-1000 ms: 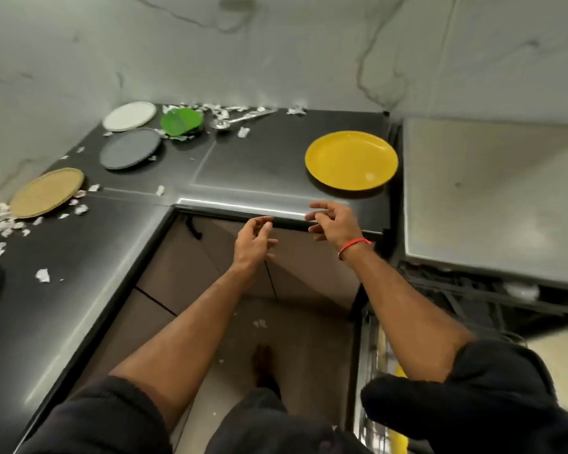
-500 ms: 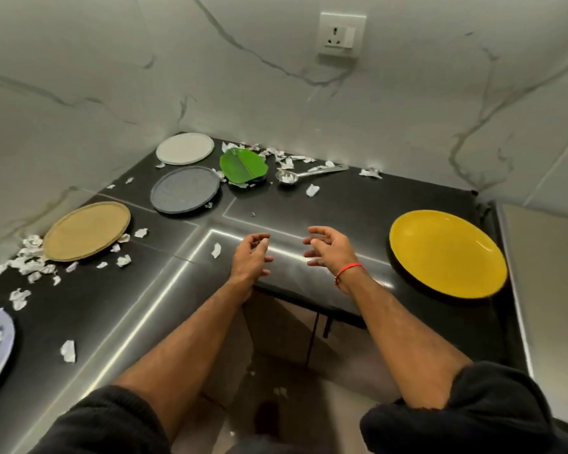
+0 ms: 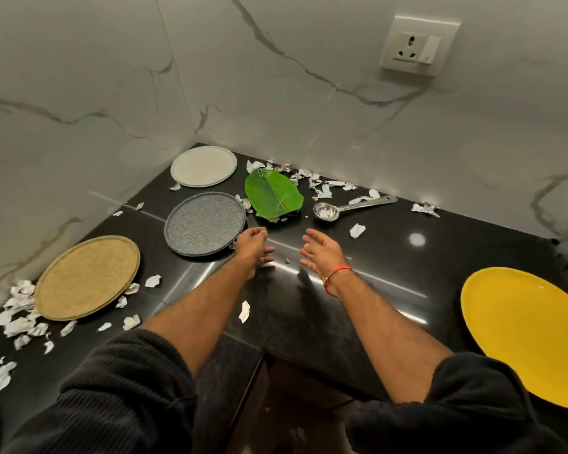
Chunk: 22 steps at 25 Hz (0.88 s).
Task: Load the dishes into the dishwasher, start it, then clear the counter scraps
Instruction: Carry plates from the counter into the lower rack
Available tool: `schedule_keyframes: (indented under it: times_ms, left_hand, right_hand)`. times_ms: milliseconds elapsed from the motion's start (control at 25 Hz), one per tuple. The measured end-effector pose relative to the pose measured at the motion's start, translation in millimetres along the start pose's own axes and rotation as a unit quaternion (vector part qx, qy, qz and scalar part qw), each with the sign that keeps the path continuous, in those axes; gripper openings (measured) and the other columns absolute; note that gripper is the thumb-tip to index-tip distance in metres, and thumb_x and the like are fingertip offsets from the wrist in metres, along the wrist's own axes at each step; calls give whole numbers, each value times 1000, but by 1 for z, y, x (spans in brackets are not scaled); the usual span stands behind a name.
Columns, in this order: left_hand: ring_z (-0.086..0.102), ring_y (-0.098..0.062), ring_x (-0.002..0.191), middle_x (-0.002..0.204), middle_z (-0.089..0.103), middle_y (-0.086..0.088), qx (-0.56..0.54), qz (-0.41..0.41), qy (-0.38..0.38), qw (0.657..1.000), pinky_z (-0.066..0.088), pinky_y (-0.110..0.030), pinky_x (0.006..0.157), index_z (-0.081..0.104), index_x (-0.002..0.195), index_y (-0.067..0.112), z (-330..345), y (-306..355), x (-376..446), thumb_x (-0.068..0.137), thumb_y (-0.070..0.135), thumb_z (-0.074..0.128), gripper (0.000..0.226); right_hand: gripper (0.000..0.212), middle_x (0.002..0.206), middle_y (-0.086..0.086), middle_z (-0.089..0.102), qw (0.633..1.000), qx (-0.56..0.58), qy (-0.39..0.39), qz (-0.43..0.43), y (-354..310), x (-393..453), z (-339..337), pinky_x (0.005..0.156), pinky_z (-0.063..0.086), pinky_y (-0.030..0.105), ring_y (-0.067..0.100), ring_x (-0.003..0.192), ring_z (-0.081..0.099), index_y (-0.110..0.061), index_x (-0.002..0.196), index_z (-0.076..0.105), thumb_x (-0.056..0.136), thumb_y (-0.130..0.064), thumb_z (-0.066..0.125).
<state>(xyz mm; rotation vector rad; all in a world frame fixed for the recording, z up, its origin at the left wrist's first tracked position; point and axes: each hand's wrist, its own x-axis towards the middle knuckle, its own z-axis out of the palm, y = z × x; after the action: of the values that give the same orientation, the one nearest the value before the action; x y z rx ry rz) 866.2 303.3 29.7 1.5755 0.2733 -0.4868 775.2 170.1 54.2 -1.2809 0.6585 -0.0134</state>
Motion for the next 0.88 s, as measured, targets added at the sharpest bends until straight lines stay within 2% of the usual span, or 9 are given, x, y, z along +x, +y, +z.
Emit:
schedule_keyframes:
  times_ms: [160, 320, 400, 480, 560, 640, 720, 800, 880]
  left_hand:
    - [63, -27, 96, 121, 51, -9, -70, -75, -1, 995, 58, -42, 77, 52, 132, 12, 10, 9, 39, 104, 23, 55, 31]
    - [47, -14, 75, 93, 50, -1, -33, -151, 10, 988, 39, -28, 60, 52, 136, 13, 21, 17, 66, 99, 49, 57, 52]
    - [52, -19, 89, 104, 54, -4, -24, -183, 15, 983, 46, -33, 79, 51, 139, 13, 29, 28, 75, 95, 58, 58, 63]
    - [52, -28, 119, 128, 53, -6, -13, -213, 40, 976, 40, -41, 103, 50, 140, 8, 37, 37, 80, 96, 56, 59, 66]
    - [54, -25, 111, 123, 57, -3, -38, -201, 42, 978, 41, -34, 92, 60, 127, 5, 41, 43, 78, 98, 42, 61, 47]
    - [62, -22, 93, 110, 69, -4, -71, -168, 60, 981, 47, -32, 73, 67, 113, 9, 42, 35, 85, 93, 29, 65, 28]
    - [65, -20, 82, 92, 68, -3, -82, -109, 69, 988, 43, -30, 65, 61, 92, 15, 37, 22, 79, 92, 21, 60, 6]
    - [66, -16, 80, 90, 62, 1, -88, -67, 59, 992, 40, -29, 65, 47, 82, 20, 27, 13, 48, 97, 18, 52, 16]
    - [67, -20, 83, 91, 58, -4, -66, -11, 53, 996, 52, -31, 59, 45, 83, 22, 9, 6, 8, 99, 16, 51, 17]
  right_hand:
    - [62, 154, 3, 40, 999, -43, -25, -1, -7, 36, 13, 99, 48, 41, 17, 127, 48, -17, 149, 38, 95, 12, 41]
    - [68, 156, 2, 36, 996, -86, -36, 12, -7, 48, 15, 84, 44, 30, 22, 132, 48, -17, 153, 33, 93, 13, 42]
    - [65, 155, 6, 38, 995, -90, -25, 19, -2, 53, 11, 78, 43, 27, 20, 136, 44, -16, 152, 34, 93, 9, 45]
    - [60, 151, 5, 44, 996, -76, -13, 32, 0, 53, 5, 75, 43, 29, 19, 119, 55, -19, 150, 37, 95, 3, 49]
    - [55, 141, 3, 53, 997, -68, -3, 29, -1, 50, -3, 74, 43, 31, 18, 95, 56, -21, 146, 41, 96, -1, 50]
    - [49, 128, 4, 60, 998, -51, 6, 19, -5, 46, -12, 70, 44, 29, 23, 94, 53, -19, 142, 45, 97, -2, 50]
    - [44, 121, 4, 64, 999, -45, 7, 9, -5, 40, -23, 74, 50, 31, 25, 97, 58, -20, 140, 48, 98, -7, 53]
    - [45, 120, 3, 65, 999, -53, 11, -5, -4, 33, -30, 87, 54, 42, 24, 101, 61, -23, 140, 47, 97, -15, 58]
    - [54, 122, 0, 60, 998, -52, 29, -17, -2, 25, -36, 94, 51, 50, 24, 106, 61, -25, 145, 40, 96, -21, 62]
